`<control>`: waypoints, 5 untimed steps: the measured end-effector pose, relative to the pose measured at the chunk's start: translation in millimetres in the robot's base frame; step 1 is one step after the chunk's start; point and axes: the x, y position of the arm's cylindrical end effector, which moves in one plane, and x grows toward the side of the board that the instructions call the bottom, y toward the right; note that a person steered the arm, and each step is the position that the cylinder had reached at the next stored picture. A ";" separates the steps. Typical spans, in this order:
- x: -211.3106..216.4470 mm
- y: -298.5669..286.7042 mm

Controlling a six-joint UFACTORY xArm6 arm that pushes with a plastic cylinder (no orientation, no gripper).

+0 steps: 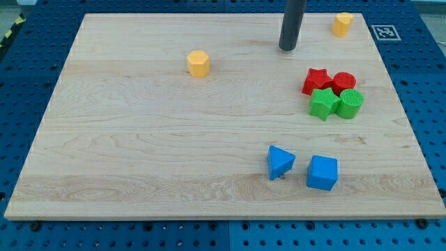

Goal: Place the arm to the left of the red star

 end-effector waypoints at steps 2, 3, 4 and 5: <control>7.5 -1.0; 20.1 -9.7; 26.9 -16.9; 42.7 -26.0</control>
